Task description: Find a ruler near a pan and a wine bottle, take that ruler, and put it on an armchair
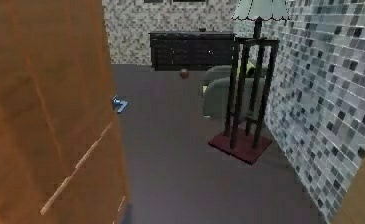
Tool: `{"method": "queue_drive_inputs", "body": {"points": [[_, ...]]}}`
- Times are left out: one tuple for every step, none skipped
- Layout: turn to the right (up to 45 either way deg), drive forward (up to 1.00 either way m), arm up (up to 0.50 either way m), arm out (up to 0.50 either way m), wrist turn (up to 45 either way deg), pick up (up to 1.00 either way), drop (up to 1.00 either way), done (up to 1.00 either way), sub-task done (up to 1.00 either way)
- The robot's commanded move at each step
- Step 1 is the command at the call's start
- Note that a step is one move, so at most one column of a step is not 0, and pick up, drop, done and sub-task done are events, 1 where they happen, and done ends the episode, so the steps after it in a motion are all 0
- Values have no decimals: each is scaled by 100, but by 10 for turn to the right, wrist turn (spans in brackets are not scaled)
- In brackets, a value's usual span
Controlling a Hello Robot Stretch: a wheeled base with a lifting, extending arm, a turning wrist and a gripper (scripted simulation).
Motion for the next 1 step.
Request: {"method": "queue_drive_inputs", "body": {"points": [[0, 100, 0, 0, 0, 0, 0, 0, 0]]}}
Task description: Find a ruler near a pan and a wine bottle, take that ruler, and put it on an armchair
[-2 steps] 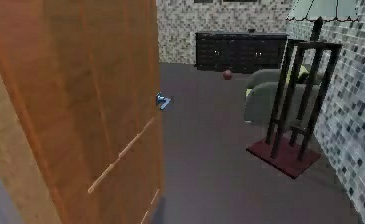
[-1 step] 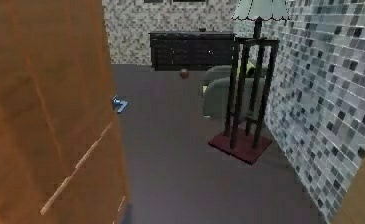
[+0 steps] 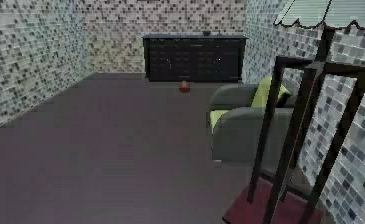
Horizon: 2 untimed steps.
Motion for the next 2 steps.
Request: {"method": "queue_drive_inputs", "body": {"points": [[330, 0, 0, 0, 0, 0, 0, 0, 0], [0, 5, 0, 0, 0, 0, 0, 0, 0]]}}
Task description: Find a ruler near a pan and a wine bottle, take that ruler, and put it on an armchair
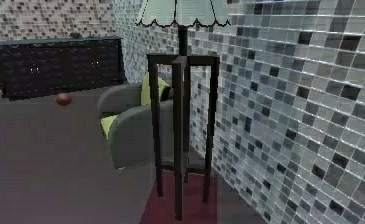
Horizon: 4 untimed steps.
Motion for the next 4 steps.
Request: {"method": "queue_drive_inputs", "body": {"points": [[-270, 0, 0, 0, 0, 0, 0, 0, 0], [0, 45, 0, 0, 0, 0, 0, 0, 0], [-450, 0, 0, 0, 0, 0, 0, 0, 0], [0, 40, 0, 0, 0, 0, 0, 0, 0]]}}
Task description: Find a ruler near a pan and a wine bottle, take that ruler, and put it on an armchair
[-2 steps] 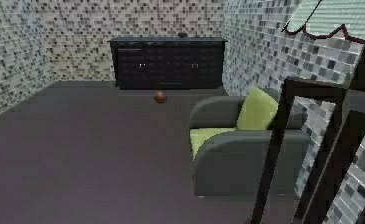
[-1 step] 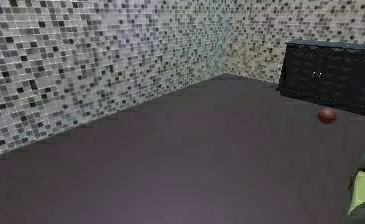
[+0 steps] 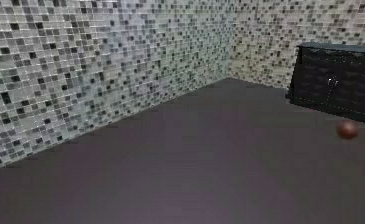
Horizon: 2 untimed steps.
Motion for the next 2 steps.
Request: {"method": "queue_drive_inputs", "body": {"points": [[450, 0, 0, 0, 0, 0, 0, 0, 0], [180, 0, 0, 0, 0, 0, 0, 0, 0]]}}
